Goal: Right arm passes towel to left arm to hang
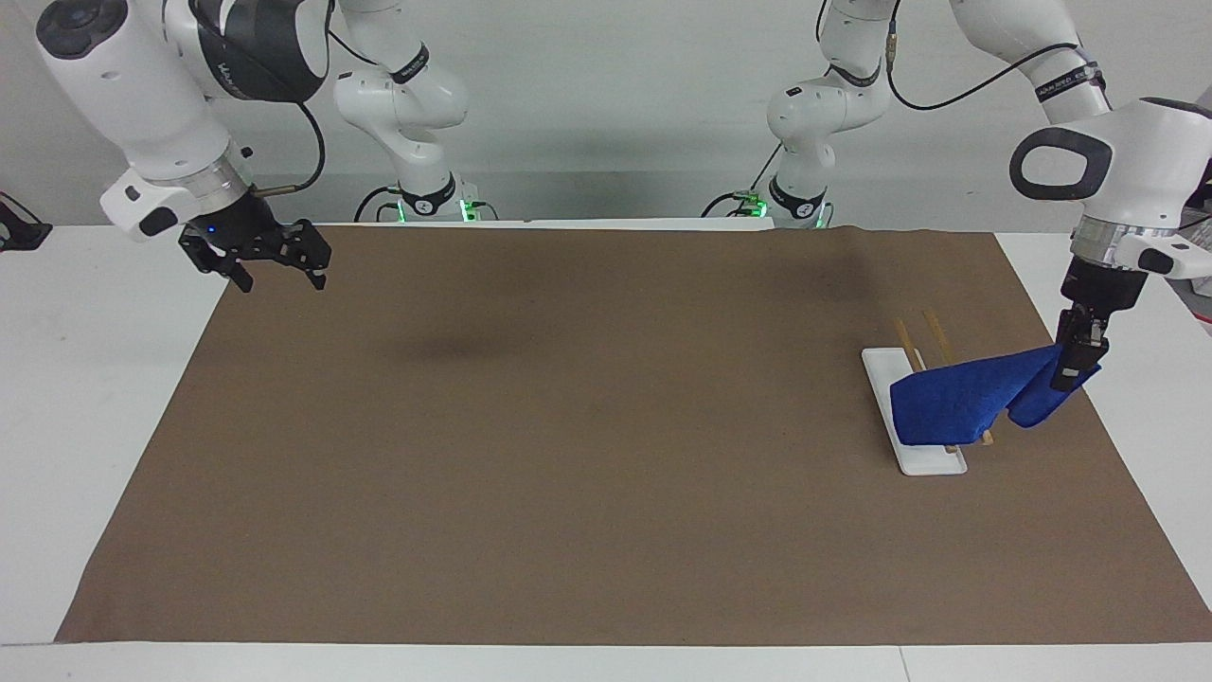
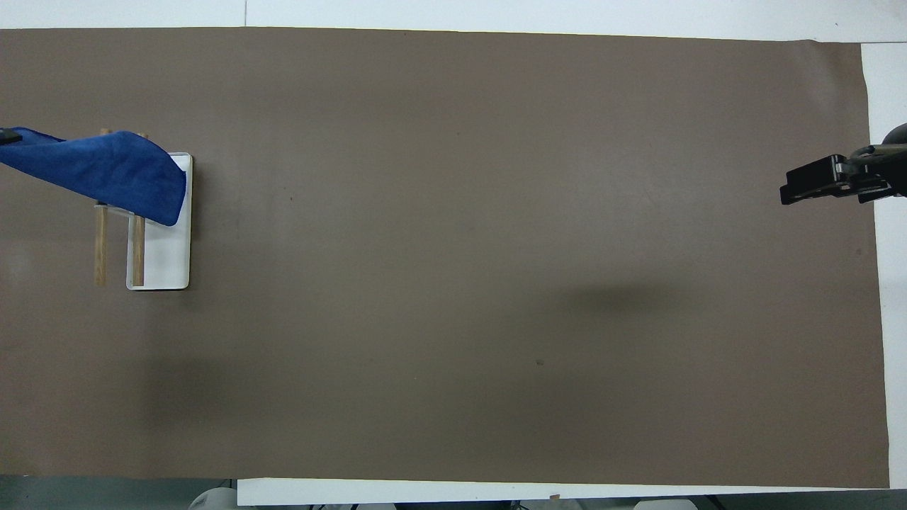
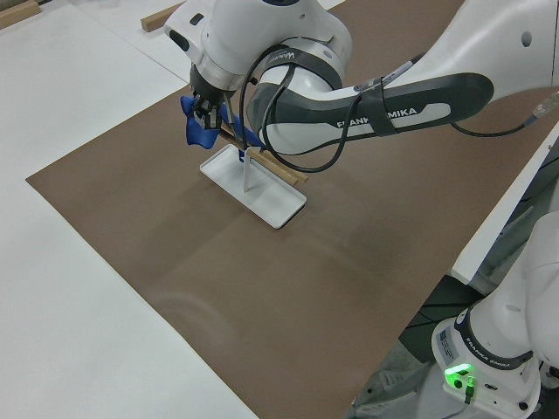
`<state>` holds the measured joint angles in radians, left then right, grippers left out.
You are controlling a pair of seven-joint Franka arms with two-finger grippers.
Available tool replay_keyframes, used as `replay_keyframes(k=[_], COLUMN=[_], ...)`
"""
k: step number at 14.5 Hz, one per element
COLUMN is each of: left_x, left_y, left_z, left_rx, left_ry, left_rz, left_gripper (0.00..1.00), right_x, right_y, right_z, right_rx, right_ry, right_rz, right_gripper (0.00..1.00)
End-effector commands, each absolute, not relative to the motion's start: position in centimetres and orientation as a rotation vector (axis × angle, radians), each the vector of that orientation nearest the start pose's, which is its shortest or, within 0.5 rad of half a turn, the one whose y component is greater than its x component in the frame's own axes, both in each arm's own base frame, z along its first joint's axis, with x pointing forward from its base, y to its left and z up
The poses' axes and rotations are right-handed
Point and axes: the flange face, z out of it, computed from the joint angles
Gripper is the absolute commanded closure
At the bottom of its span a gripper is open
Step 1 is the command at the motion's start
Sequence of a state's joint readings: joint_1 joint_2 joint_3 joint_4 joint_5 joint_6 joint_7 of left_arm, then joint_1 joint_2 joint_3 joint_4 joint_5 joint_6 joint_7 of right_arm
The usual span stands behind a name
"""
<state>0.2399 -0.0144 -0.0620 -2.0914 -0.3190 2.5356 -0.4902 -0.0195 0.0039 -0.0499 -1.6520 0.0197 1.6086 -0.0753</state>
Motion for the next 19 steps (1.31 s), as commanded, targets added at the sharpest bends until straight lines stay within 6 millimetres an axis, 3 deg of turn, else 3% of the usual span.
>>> replay_keyframes(k=[1, 4, 8, 10, 12, 16, 19], left_x=[55.5, 53.7, 53.3, 53.3, 53.2, 53.3, 54.3], left_y=[11.5, 13.6, 13.6, 13.7, 14.2, 16.7, 17.2], left_z=[46.6, 45.4, 44.4, 44.4, 44.5, 46.1, 50.3], left_rx=[-3.091, -3.111, -3.117, -3.116, -3.110, -3.094, -3.098], left_ry=[-1.288, -1.146, -1.112, -1.122, -1.130, -1.177, -1.036], left_rz=[-0.677, -0.648, -0.620, -0.614, -0.616, -0.600, -0.514], left_gripper=[1.00, 1.00, 0.93, 0.58, 0.01, 0.00, 0.00], right_x=[55.4, 55.4, 55.4, 55.4, 55.4, 55.4, 55.4], right_y=[-3.7, -3.7, -3.7, -3.7, -3.8, -3.8, -3.8], right_z=[59.0, 59.0, 59.0, 59.0, 59.0, 59.0, 59.0], right_rx=[-3.113, -3.113, -3.113, -3.113, -3.113, -3.114, -3.114], right_ry=[-0.041, -0.039, -0.039, -0.039, -0.034, -0.027, -0.024], right_rz=[0.083, 0.083, 0.080, 0.080, 0.078, 0.078, 0.078], right_gripper=[0.00, 0.00, 0.00, 0.00, 0.00, 0.00, 0.00])
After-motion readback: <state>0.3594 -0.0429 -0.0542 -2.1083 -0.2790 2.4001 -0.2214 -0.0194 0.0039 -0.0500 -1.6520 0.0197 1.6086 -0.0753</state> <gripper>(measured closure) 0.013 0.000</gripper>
